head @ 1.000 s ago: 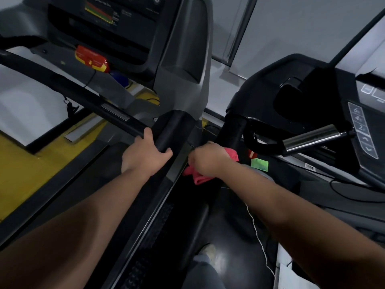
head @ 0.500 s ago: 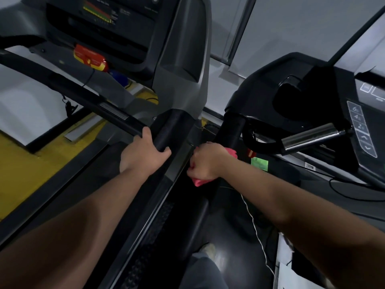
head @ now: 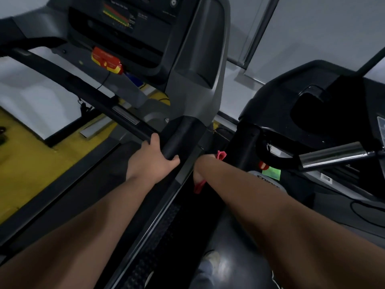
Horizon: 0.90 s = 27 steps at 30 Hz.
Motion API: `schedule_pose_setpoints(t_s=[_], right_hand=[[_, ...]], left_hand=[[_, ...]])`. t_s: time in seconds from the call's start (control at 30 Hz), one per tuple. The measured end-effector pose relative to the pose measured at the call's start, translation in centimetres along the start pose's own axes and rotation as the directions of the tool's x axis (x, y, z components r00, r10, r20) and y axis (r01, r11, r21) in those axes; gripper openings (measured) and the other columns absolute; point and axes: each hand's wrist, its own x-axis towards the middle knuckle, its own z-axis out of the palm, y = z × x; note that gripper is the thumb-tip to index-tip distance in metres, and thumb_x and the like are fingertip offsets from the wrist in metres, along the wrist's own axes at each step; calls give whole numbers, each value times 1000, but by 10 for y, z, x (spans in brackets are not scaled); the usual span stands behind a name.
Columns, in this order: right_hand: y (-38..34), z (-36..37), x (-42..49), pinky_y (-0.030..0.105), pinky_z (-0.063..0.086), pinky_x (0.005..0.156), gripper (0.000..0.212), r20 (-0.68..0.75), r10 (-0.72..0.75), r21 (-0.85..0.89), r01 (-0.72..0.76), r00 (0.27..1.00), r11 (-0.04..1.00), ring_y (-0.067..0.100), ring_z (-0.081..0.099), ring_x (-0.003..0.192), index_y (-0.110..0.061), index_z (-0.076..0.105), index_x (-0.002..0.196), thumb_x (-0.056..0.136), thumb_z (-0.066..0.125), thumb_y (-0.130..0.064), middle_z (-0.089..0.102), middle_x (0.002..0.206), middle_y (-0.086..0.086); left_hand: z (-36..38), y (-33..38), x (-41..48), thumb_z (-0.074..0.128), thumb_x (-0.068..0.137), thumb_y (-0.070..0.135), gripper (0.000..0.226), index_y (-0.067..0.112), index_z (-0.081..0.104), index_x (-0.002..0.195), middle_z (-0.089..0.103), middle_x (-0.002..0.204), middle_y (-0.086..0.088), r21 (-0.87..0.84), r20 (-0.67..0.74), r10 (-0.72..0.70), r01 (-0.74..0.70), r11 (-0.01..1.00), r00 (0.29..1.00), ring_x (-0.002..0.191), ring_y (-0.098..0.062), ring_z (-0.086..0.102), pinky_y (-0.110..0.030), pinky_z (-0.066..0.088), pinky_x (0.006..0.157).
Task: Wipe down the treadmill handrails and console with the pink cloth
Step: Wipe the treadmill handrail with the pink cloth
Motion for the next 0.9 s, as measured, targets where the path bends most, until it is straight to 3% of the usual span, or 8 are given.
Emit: schedule_pose_setpoints(t_s=[0.07, 0.17, 0.3, 0.4, 0.5, 0.63, 0.8, 0.9], right_hand=[[-1, 5, 8, 14, 37, 95, 54, 3, -19, 28, 19, 1000, 999, 21, 35, 135, -20, 35, 145, 98, 41, -46, 35, 149, -1], [-2, 13, 18, 38, 35, 102, 57, -107, 62, 26, -59, 992, 998, 24, 41, 131, -26, 44, 140, 91, 45, -57, 43, 143, -5], [2, 32, 17, 31, 39, 80, 47, -460, 119, 213, -21, 880, 977, 25, 57, 112, -19, 62, 117, 91, 40, -51, 62, 120, 1], [14, 67, 4, 31, 46, 78, 45, -826, 96, 265, 232, 555, 936, 24, 62, 89, -18, 69, 87, 89, 35, -47, 68, 90, 3], [30, 112, 4, 28, 40, 93, 31, -971, 150, 218, 439, 185, 871, 22, 59, 92, -12, 66, 84, 85, 45, -34, 65, 89, 0], [15, 151, 15, 16, 19, 107, 22, -893, 449, 392, 490, 0, 779, 26, 42, 115, -14, 58, 97, 83, 51, -29, 58, 107, 3], [-14, 161, 29, 3, 21, 94, 22, -544, 839, 577, 723, -8, 381, 3, 34, 100, -19, 48, 91, 77, 49, -37, 38, 103, -1], [-28, 157, 29, 10, 35, 84, 19, -321, 907, 544, 837, 272, -58, 1, 44, 94, -26, 41, 91, 82, 49, -40, 43, 101, 1]], left_hand=[[0, 0, 0, 56, 81, 60, 67, 19, 32, 129, 52, 112, -8, -6, 7, 0, 0, 1000, 1000, 84, -24, 57, -34, 47, 61], [0, 0, -1, 56, 81, 59, 66, 18, 32, 127, 52, 112, -9, -9, 8, -1, 1, 1000, 1000, 82, -25, 57, -33, 45, 59], [-2, 1, -1, 56, 82, 58, 64, 19, 32, 126, 52, 108, -8, -15, 14, -3, 3, 1000, 1000, 79, -24, 57, -31, 42, 55], [-2, 1, -2, 56, 82, 57, 62, 18, 32, 125, 52, 107, -8, -18, 15, -2, 2, 1000, 1000, 79, -26, 58, -32, 44, 56], [-1, 2, -2, 56, 83, 57, 63, 18, 33, 126, 51, 110, -10, -6, 14, 4, -4, 1000, 1000, 81, -26, 56, -32, 43, 56], [0, 2, -2, 55, 83, 57, 61, 18, 32, 125, 51, 111, -11, -4, 17, 9, -9, 1000, 1000, 78, -26, 55, -31, 39, 52], [1, 2, -2, 53, 84, 56, 62, 17, 32, 126, 50, 113, -12, 7, 20, 12, -12, 1000, 1000, 77, -26, 53, -31, 40, 52], [1, 2, -3, 52, 84, 58, 63, 17, 32, 127, 50, 111, -12, 13, 14, 12, -13, 1000, 1000, 78, -27, 54, -32, 43, 53]])
